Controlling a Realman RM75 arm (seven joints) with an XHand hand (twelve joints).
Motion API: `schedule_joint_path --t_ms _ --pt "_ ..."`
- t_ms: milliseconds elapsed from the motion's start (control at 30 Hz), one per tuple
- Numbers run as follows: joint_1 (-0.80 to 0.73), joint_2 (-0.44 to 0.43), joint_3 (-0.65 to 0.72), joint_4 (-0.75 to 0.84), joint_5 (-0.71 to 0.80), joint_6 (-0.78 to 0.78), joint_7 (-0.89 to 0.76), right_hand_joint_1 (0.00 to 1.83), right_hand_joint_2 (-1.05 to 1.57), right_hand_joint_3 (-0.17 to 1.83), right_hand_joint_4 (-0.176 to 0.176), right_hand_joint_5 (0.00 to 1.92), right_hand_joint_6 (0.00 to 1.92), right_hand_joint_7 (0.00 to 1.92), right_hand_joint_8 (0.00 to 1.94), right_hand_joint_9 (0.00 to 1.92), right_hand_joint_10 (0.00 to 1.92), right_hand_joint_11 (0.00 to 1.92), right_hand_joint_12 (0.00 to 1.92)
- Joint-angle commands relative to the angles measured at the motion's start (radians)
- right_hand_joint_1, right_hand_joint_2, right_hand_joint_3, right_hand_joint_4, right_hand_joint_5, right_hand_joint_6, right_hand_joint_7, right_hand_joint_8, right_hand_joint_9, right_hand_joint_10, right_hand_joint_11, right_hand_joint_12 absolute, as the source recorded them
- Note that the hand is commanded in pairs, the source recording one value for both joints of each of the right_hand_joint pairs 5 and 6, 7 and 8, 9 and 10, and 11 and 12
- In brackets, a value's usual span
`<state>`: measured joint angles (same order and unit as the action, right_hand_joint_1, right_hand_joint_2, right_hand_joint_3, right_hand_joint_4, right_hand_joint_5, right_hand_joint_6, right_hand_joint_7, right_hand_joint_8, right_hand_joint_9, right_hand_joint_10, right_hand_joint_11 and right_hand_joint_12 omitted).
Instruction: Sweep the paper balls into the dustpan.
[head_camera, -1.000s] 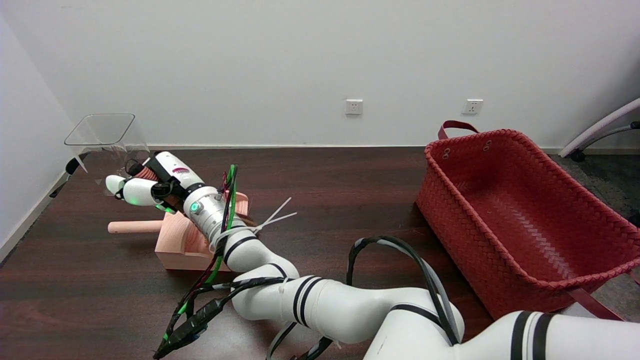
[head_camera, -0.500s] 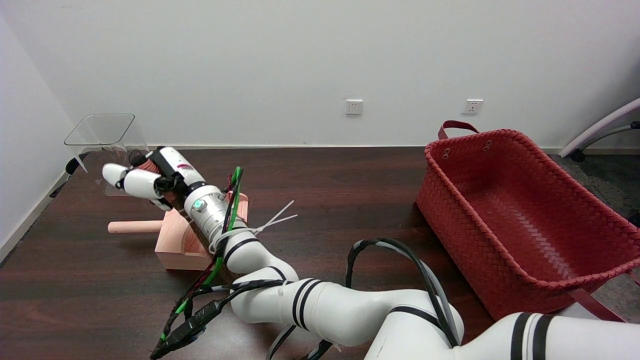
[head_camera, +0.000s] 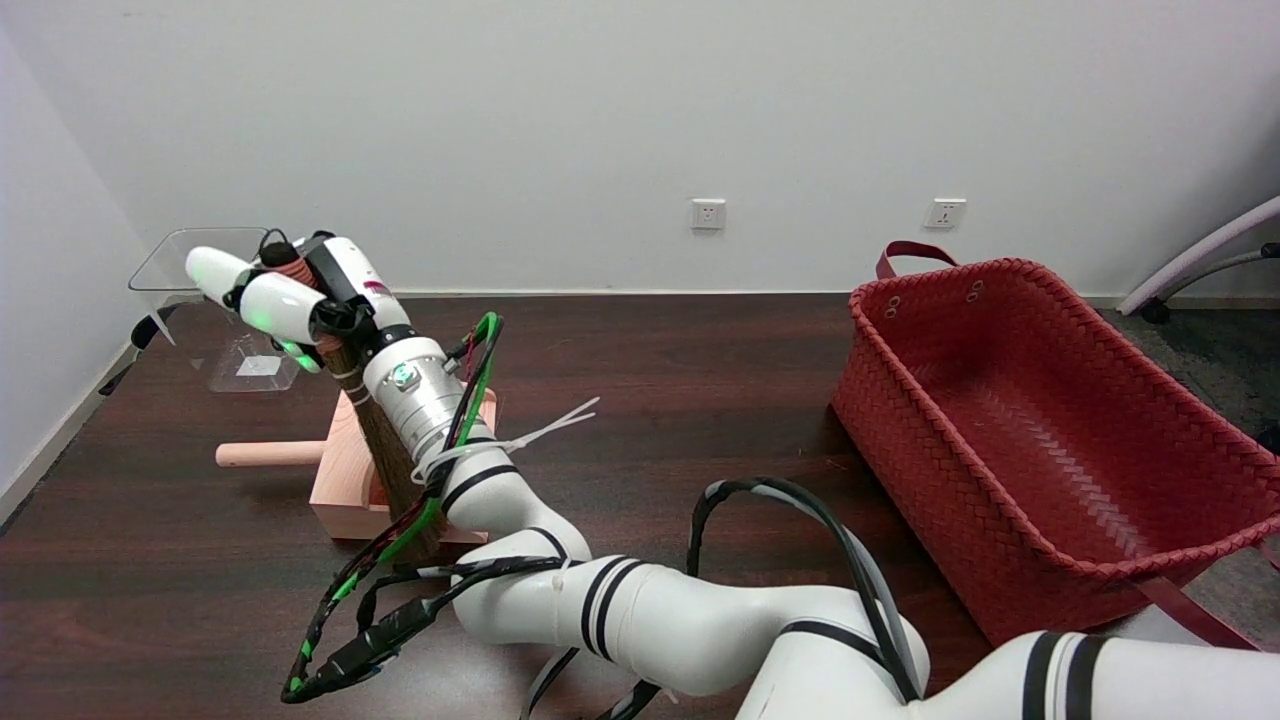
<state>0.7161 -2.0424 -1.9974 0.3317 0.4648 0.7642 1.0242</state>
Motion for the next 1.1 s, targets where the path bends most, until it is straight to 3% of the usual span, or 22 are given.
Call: schedule_joint_path --t_ms 33,200,300,533,833,1100 --pt "-0.028 0.0 -0.005 0.044 0.032 0.086 0.216 0.57 1.57 0.17 0.0 1.92 1.92 1.92 1.92 1.92 1.92 1.92 1.92" --pt "-0.069 0.05 -0.006 0.183 0.03 0.178 0.012 0.63 1.57 0.09 0.0 1.92 1.92 1.92 1.92 1.92 1.92 1.92 1.92" --pt "-0.127 0.116 -0.009 0.342 0.023 0.121 -0.04 0.7 1.55 0.08 0.0 1.92 1.92 1.92 1.92 1.92 1.92 1.92 1.92" --pt "-0.237 0.31 0.008 0.739 0.05 -0.075 -0.159 0.8 1.5 0.33 0.0 1.92 1.92 1.92 1.92 1.92 1.92 1.92 1.92" --pt "-0.317 0.553 0.012 0.966 0.298 -0.121 -0.313 0.83 1.5 0.53 0.0 1.92 1.92 1.92 1.92 1.92 1.92 1.92 1.92" --pt "-0.37 0.69 0.022 1.066 0.451 -0.12 -0.345 0.84 1.52 0.57 0.0 1.92 1.92 1.92 1.92 1.92 1.92 1.92 1.92"
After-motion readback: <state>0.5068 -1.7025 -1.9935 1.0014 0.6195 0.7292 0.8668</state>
